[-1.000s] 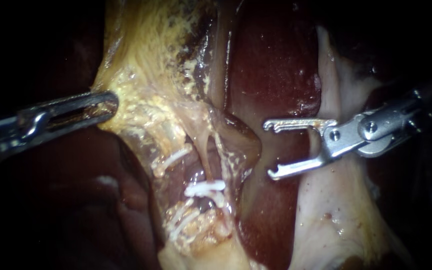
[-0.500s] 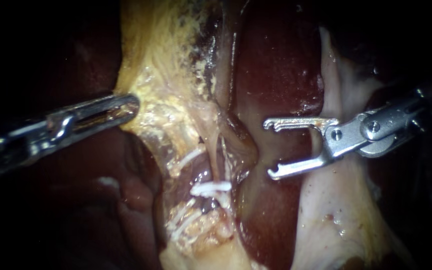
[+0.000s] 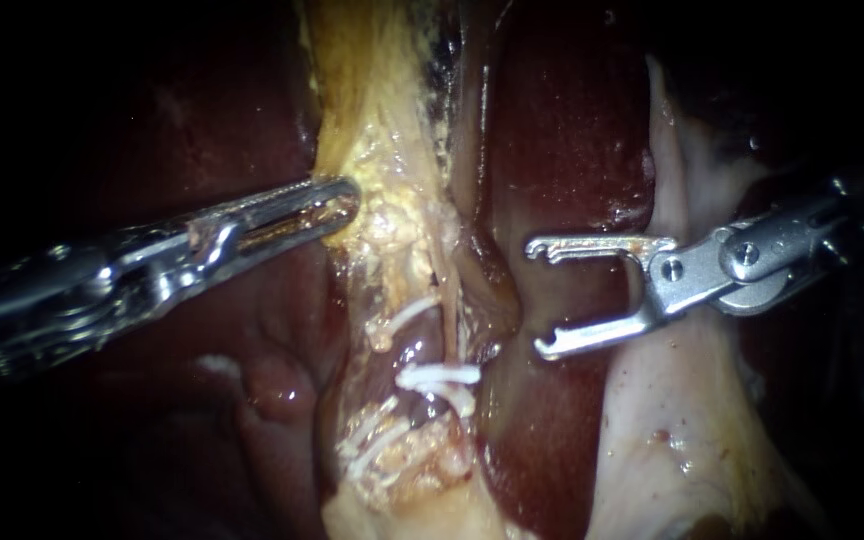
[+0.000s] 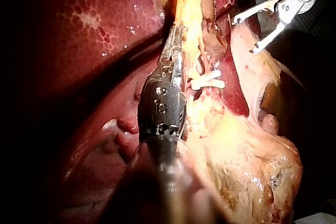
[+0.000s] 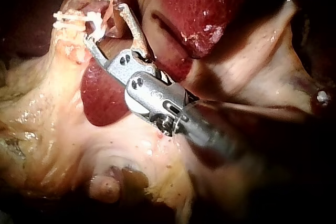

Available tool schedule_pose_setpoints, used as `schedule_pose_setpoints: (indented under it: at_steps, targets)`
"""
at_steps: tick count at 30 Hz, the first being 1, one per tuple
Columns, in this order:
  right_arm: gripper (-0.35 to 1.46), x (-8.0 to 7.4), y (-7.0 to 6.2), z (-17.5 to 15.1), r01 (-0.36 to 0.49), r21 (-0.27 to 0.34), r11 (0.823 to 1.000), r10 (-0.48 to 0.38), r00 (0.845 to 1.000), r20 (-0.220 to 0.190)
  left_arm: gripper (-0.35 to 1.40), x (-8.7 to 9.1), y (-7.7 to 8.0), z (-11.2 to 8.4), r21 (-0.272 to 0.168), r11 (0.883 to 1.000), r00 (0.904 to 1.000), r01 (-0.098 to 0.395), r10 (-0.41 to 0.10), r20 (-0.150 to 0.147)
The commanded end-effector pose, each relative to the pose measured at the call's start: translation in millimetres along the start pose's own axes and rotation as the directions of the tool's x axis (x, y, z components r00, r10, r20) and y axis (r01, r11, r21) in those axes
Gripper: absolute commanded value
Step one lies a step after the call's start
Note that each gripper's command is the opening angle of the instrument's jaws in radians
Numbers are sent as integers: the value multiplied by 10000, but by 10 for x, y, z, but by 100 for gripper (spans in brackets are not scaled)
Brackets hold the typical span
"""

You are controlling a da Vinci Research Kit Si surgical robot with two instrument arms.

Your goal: Going back second clip right tube

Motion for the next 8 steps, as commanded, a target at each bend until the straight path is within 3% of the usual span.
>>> schedule_pose_setpoints:
  at_steps: [1,8]
  targets:
    - [60,0,0,0,-3,-3,10000,3,10000,4,-35,1,0,-1,35,10000,10000,-22,22,-16]
    - [60,2,-1,0,-17,-32,10000,17,10000,-80,-35,1,1,-3,59,10000,10000,-35,35,-30]
